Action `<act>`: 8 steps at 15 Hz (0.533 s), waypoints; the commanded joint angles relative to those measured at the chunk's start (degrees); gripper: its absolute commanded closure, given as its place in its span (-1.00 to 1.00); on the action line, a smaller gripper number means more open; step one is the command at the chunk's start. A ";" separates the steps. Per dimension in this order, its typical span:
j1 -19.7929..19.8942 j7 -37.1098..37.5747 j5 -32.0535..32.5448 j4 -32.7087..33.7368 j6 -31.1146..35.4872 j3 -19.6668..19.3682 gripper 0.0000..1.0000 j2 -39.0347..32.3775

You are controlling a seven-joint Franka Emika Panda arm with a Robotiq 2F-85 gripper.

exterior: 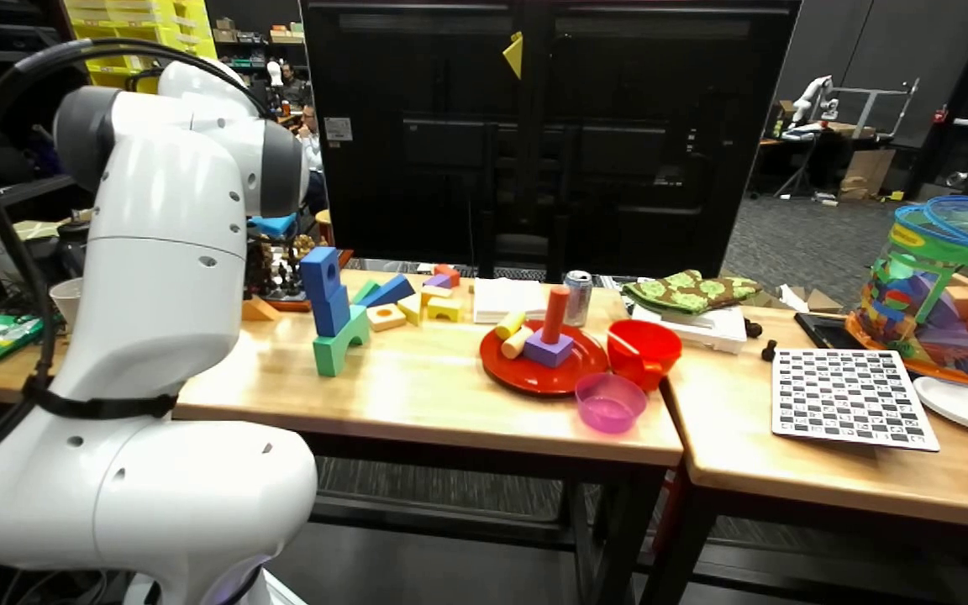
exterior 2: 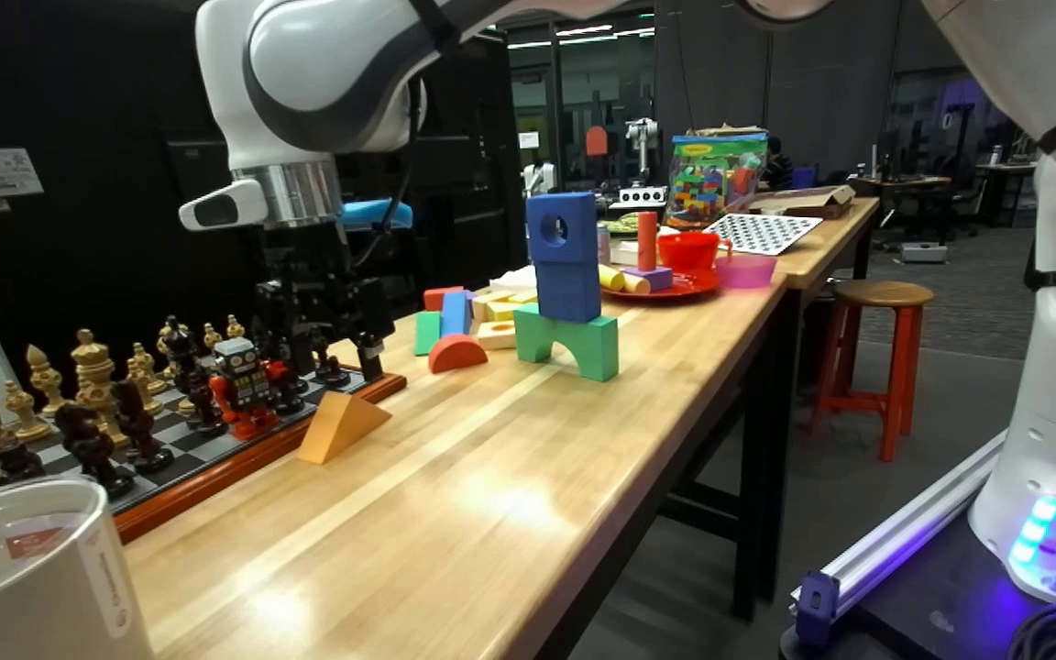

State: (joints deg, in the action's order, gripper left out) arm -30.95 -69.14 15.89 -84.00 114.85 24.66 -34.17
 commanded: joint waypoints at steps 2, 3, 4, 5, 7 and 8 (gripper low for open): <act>0.21 -0.76 -1.58 -2.57 3.10 0.53 -1.00 1.91; 0.40 -0.74 -1.82 -3.32 3.99 0.64 -1.00 2.13; 0.53 -0.71 -2.13 -3.89 4.78 0.74 -1.00 2.24; 0.73 -0.72 -2.41 -4.61 5.68 0.78 -1.00 2.32; 1.18 -0.69 -3.17 -6.14 7.46 0.91 -1.00 2.62; 1.43 -0.65 -3.42 -7.16 8.52 0.99 -1.00 2.97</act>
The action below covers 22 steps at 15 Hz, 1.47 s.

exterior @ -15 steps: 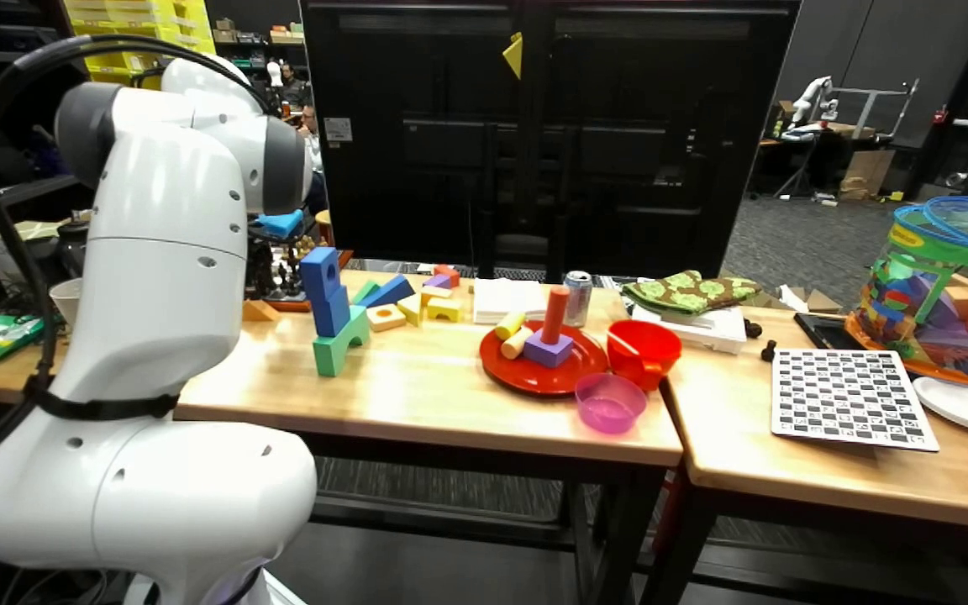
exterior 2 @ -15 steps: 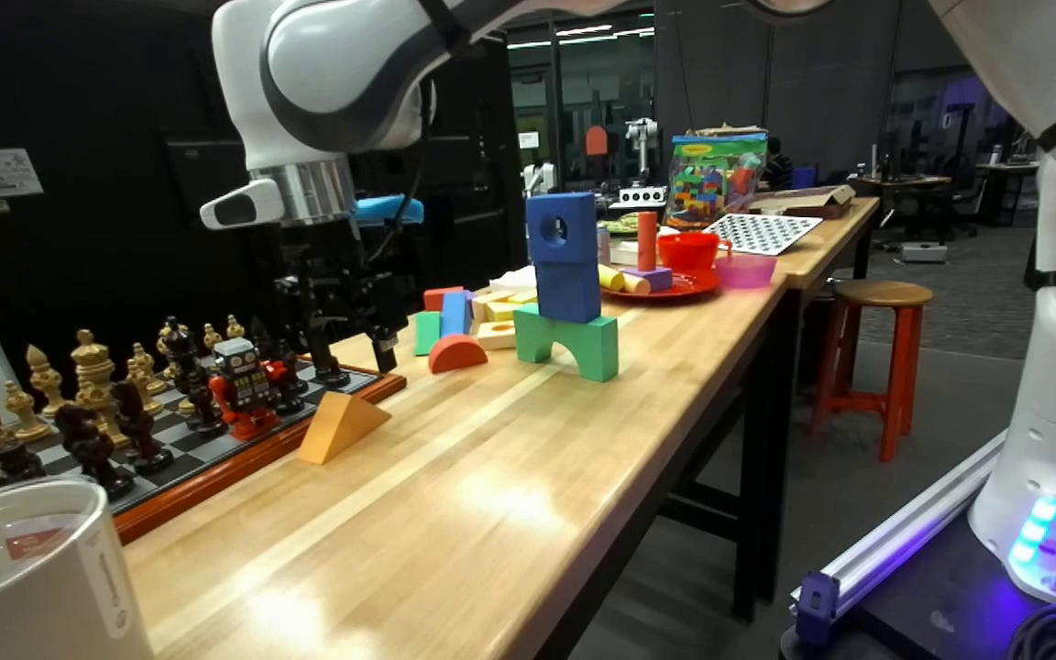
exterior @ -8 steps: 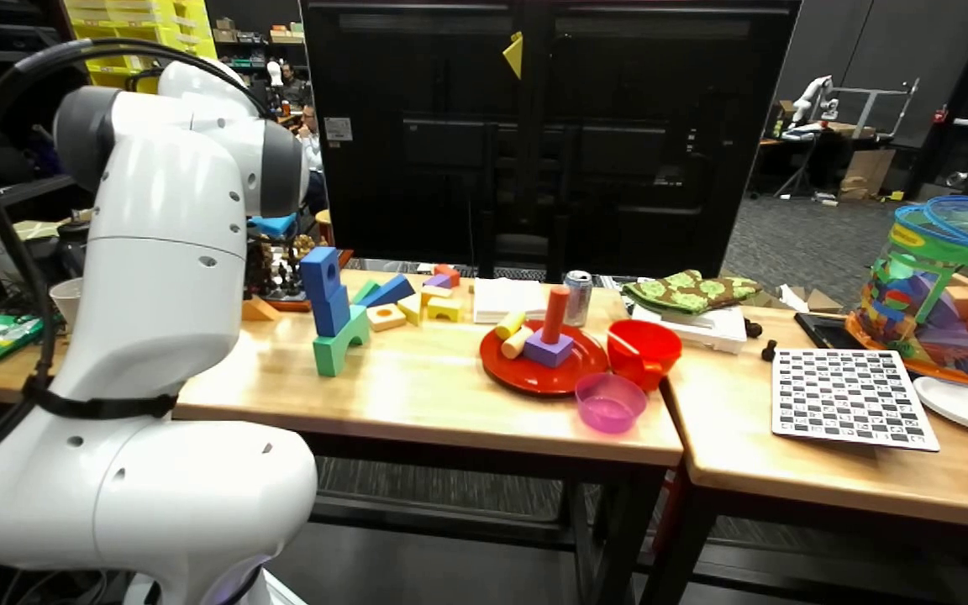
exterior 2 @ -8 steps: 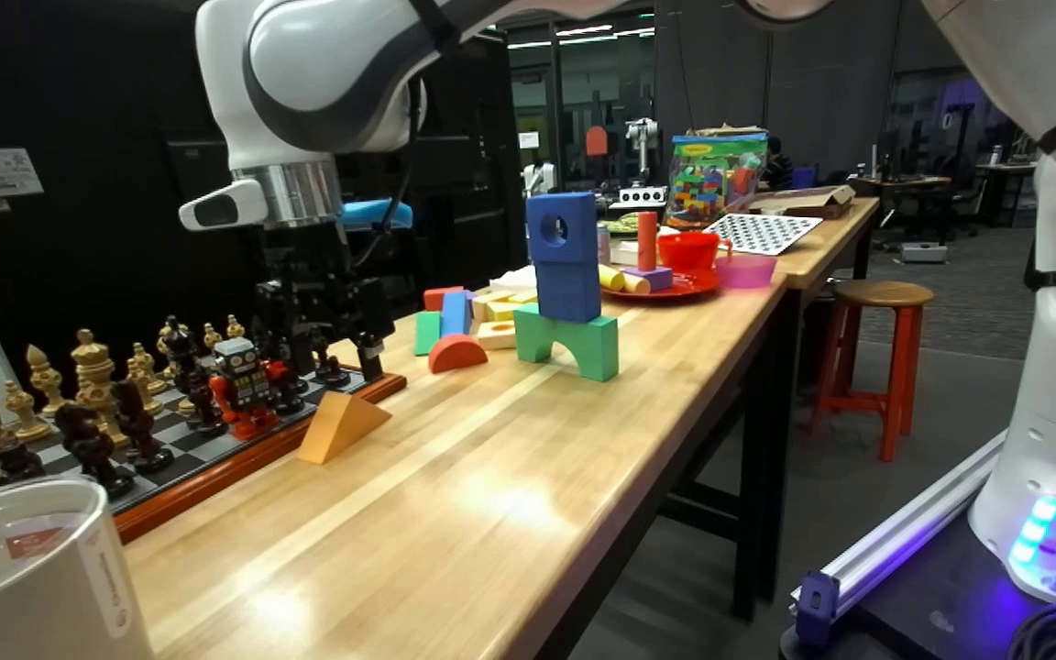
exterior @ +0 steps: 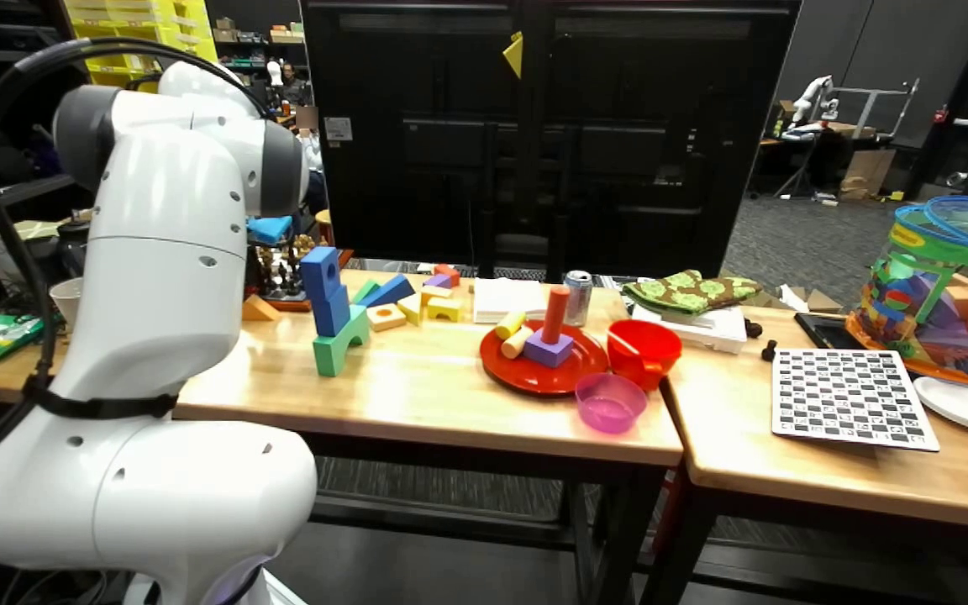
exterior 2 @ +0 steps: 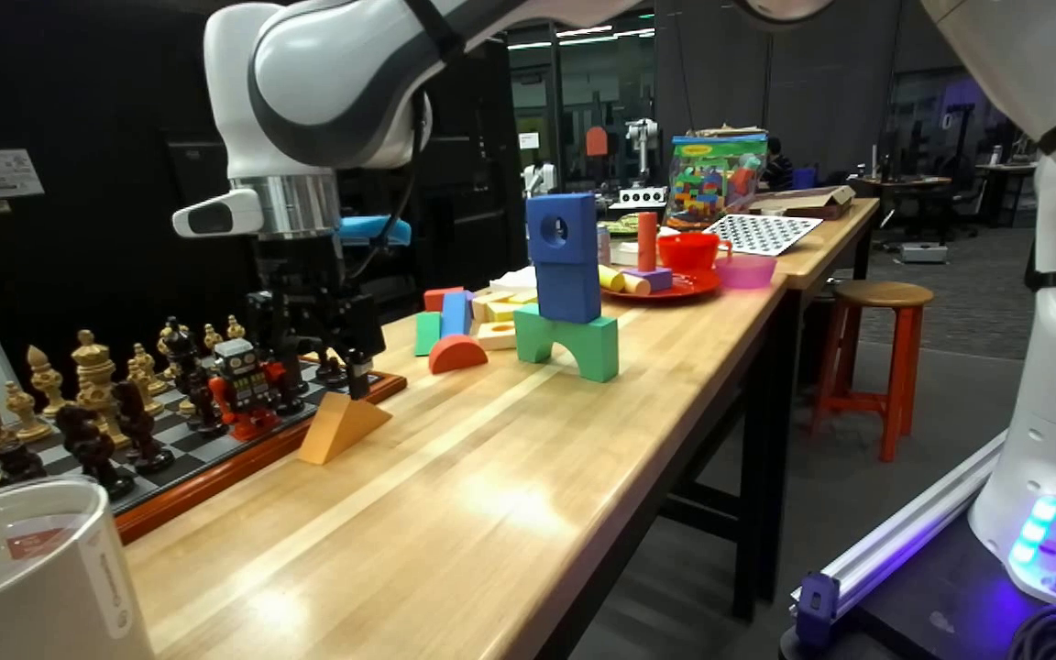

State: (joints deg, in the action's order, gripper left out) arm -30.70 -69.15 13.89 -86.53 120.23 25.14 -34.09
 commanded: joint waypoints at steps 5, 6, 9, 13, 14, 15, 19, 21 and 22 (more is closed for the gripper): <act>1.83 -0.20 -1.30 -9.09 7.82 0.57 -1.00 4.54; 1.89 -0.14 -1.20 -9.93 8.60 0.56 -1.00 4.89; 2.23 -0.30 -1.21 -12.12 10.17 0.71 -0.60 5.98; 2.35 0.06 -0.80 -14.58 11.52 0.56 -0.15 7.44; 2.43 0.10 -0.77 -15.20 11.86 0.60 0.04 7.79; 2.49 0.12 -0.69 -15.70 12.13 0.58 0.19 8.08; 2.46 0.16 -0.46 -16.89 12.43 0.60 0.67 8.80; 2.31 0.25 -0.29 -17.23 11.94 0.58 0.67 9.08; 2.24 0.35 -0.20 -17.30 11.67 0.55 0.67 9.27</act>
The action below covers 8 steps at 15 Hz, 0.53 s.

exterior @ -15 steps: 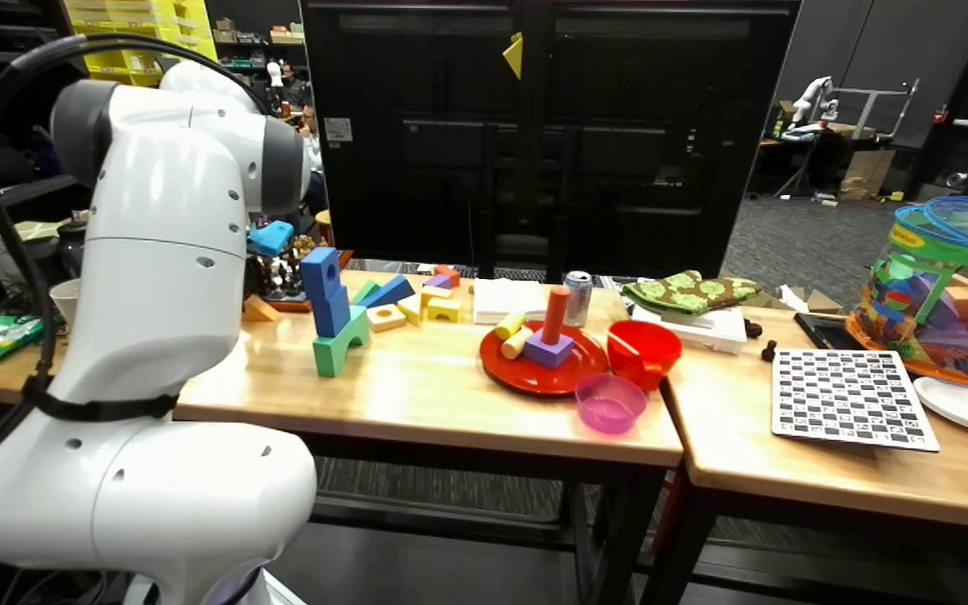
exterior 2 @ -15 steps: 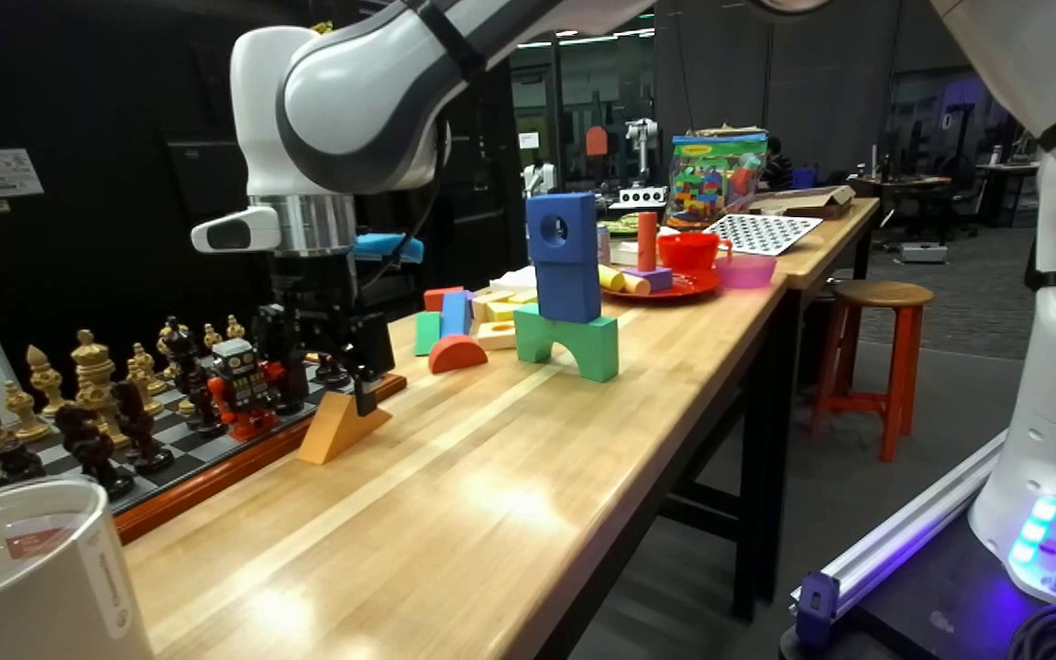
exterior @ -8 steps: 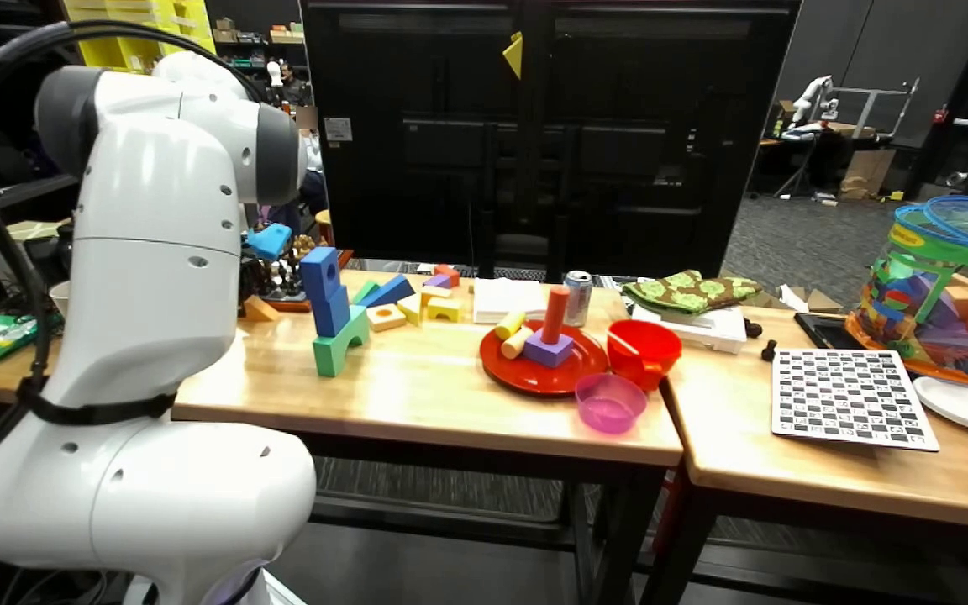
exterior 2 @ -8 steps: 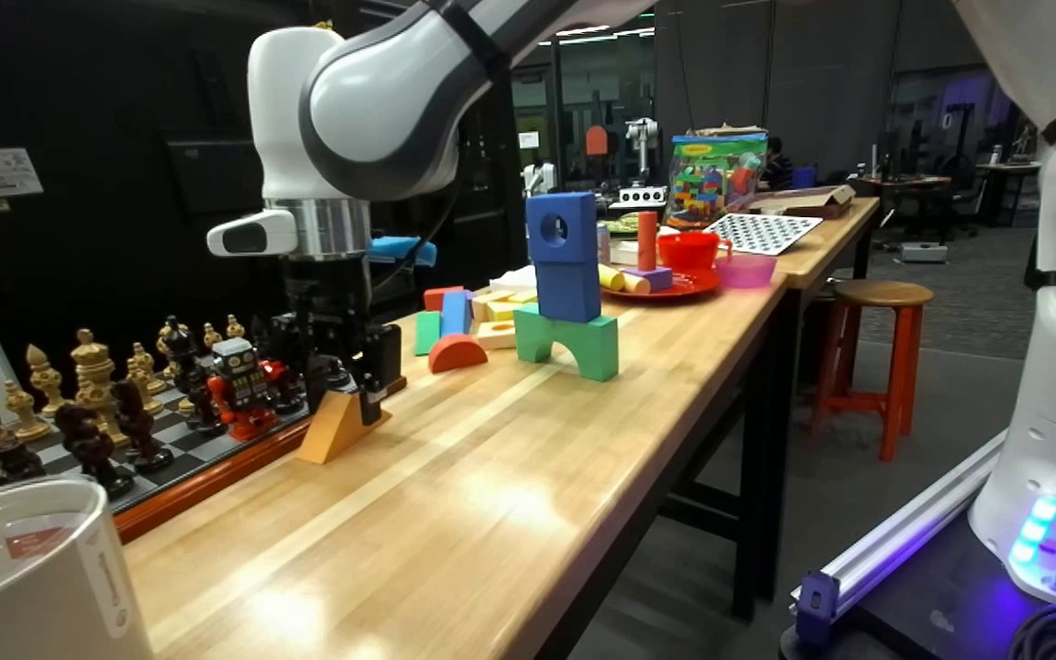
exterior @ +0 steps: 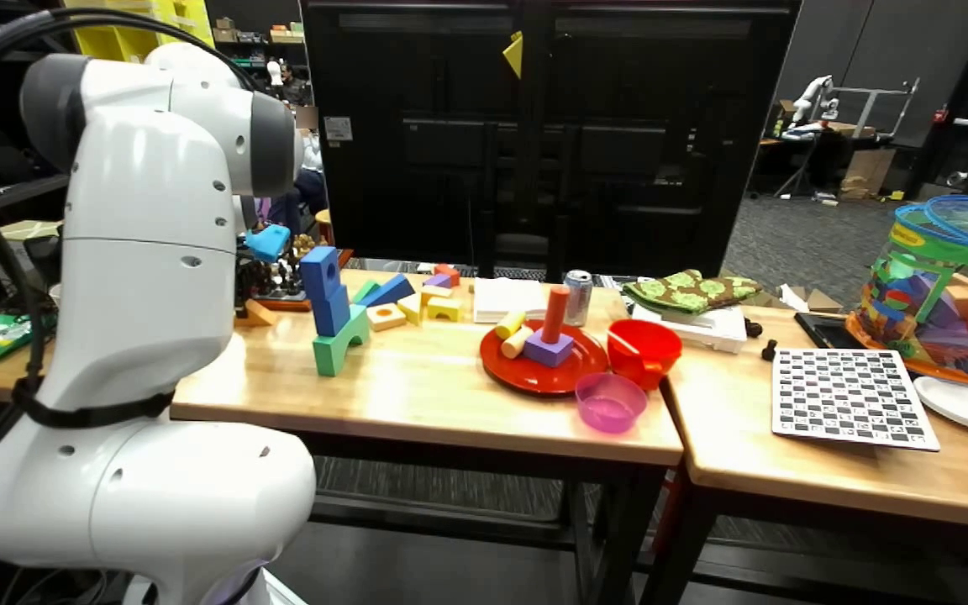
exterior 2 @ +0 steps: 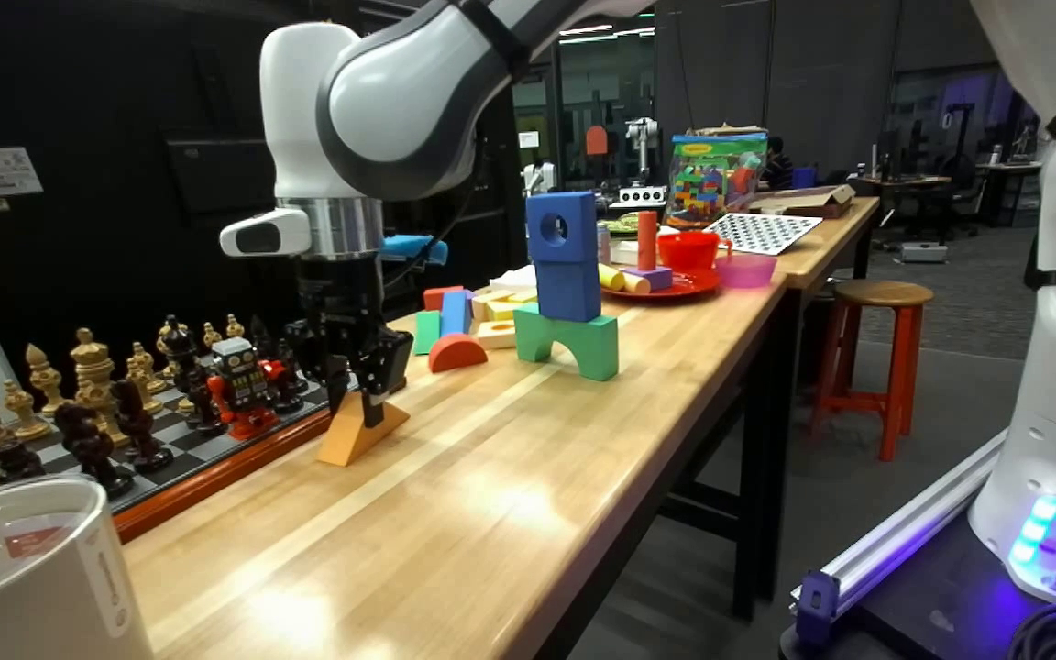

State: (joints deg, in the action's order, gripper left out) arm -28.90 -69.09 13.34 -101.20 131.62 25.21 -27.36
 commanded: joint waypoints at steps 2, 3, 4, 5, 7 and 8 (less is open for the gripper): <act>0.10 0.98 0.66 -2.62 -0.42 0.34 0.67 3.11; -0.21 1.56 1.28 -2.87 -0.68 0.11 0.67 3.74; -0.51 2.10 1.91 -3.11 -0.95 -0.02 0.67 4.41; -0.56 2.34 2.18 -3.25 -1.21 0.06 0.67 4.90; -0.76 3.48 2.23 -3.32 -2.48 0.33 0.67 6.45; -0.92 4.26 2.19 -3.25 -3.14 0.36 0.67 7.23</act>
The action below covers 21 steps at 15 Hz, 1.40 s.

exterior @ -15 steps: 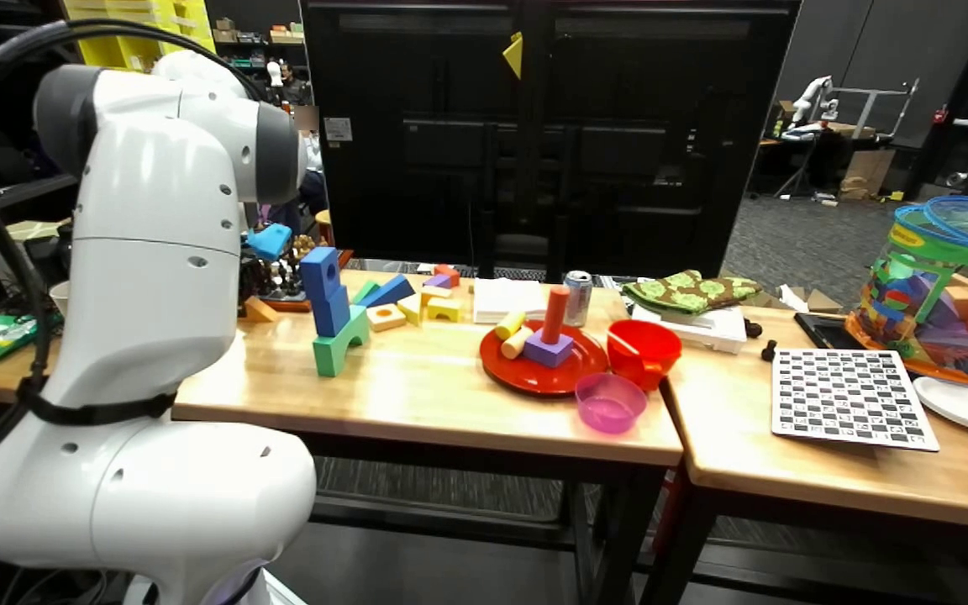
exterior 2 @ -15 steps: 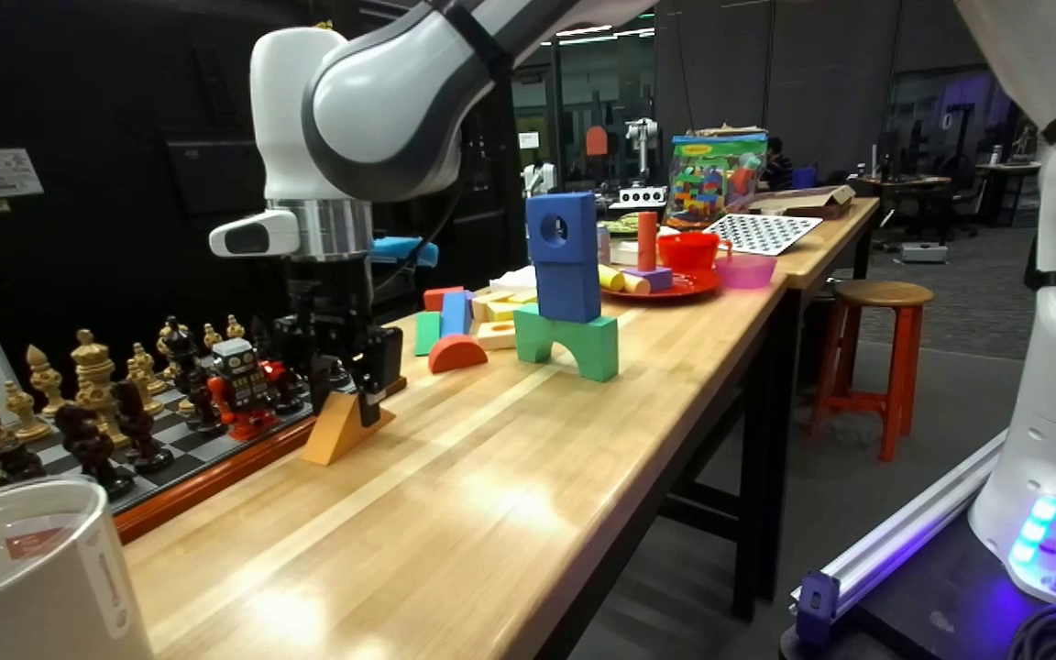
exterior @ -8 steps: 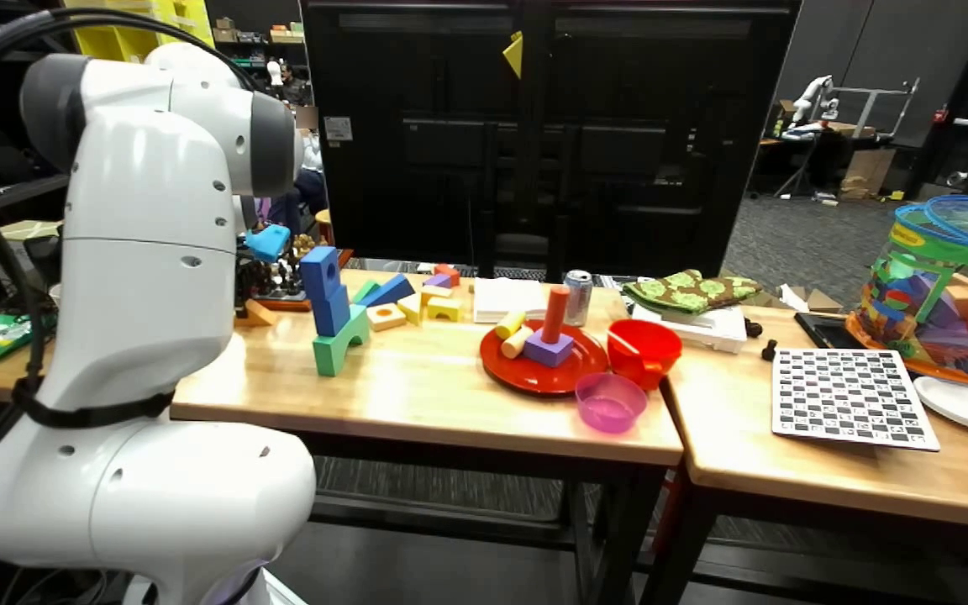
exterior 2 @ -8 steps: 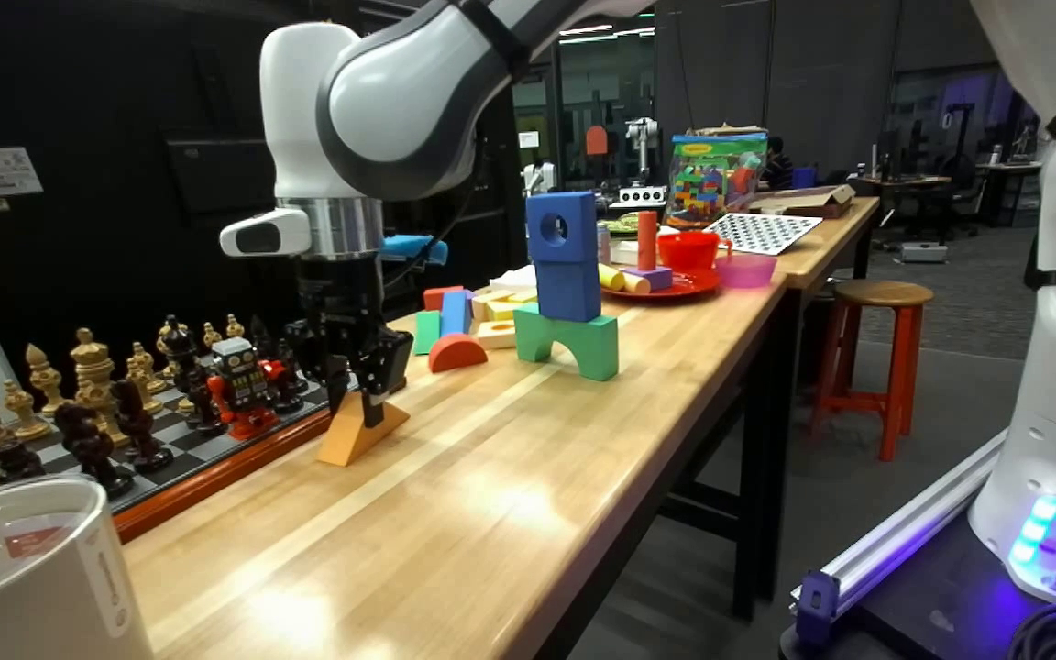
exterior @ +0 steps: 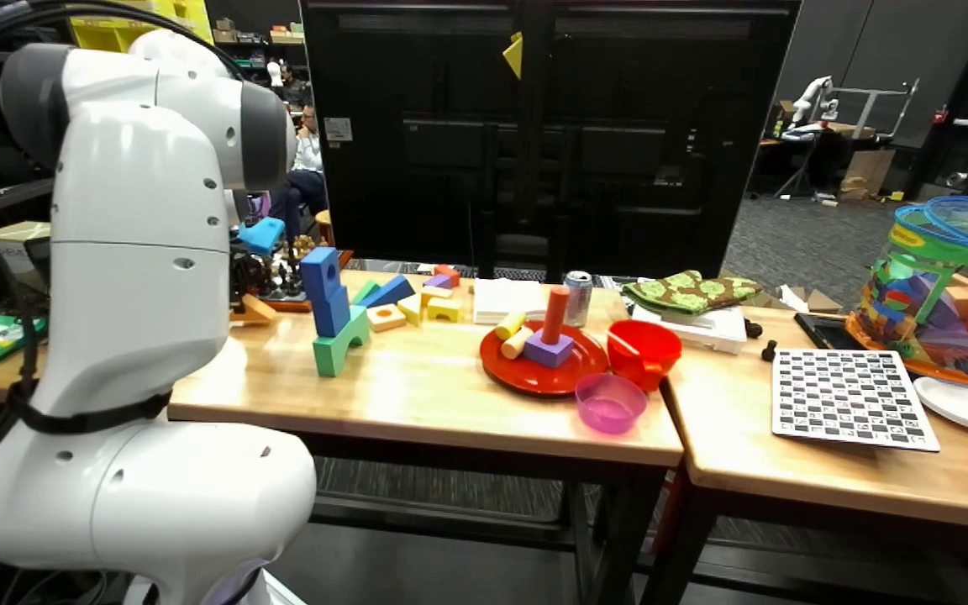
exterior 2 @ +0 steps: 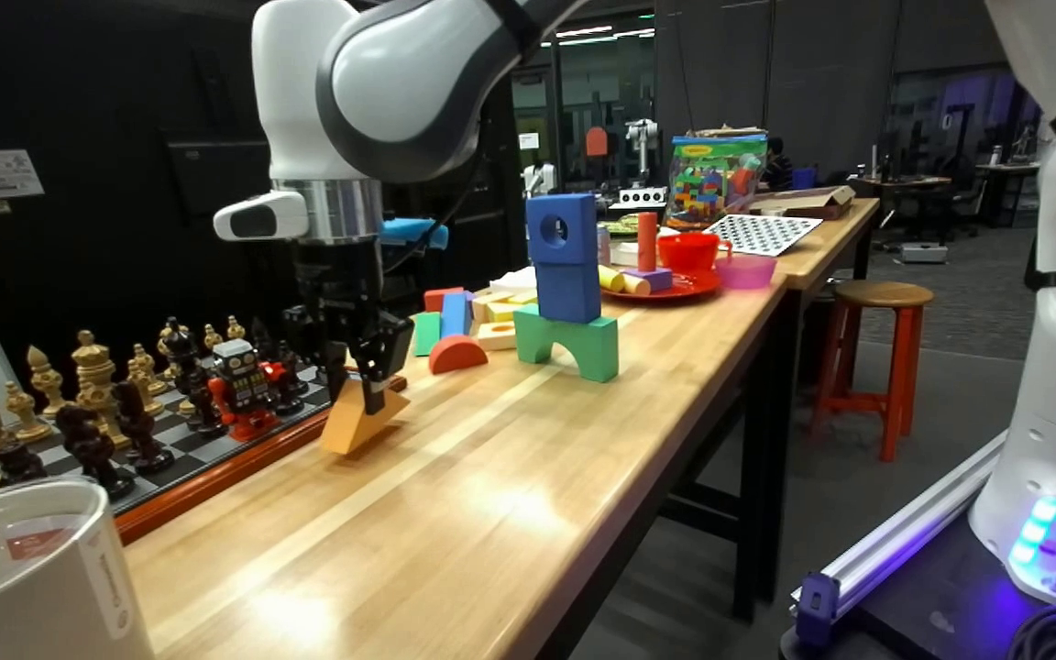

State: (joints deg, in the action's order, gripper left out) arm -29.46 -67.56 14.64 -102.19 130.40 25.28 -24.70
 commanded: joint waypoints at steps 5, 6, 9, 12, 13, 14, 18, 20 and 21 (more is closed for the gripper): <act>-0.98 6.51 0.67 -0.77 -6.94 1.28 0.67 8.56; -1.07 7.38 0.69 -0.46 -7.98 1.50 0.67 9.42; -1.31 10.07 1.00 -0.05 -10.40 2.07 0.67 11.95; -1.34 11.60 0.78 0.47 -12.56 2.79 0.67 14.28; -1.27 12.02 0.40 0.63 -13.11 3.08 0.67 15.06; -1.22 12.60 0.35 0.61 -13.43 3.26 0.67 15.96; -0.98 16.12 -0.18 0.28 -13.66 3.66 0.67 19.63; -0.74 18.10 -0.70 -0.03 -13.13 3.68 0.67 21.28; -0.44 18.68 -1.54 -0.46 -12.47 3.62 0.67 22.16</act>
State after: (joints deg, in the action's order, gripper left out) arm -30.46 -51.29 14.57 -101.11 117.92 28.72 -6.25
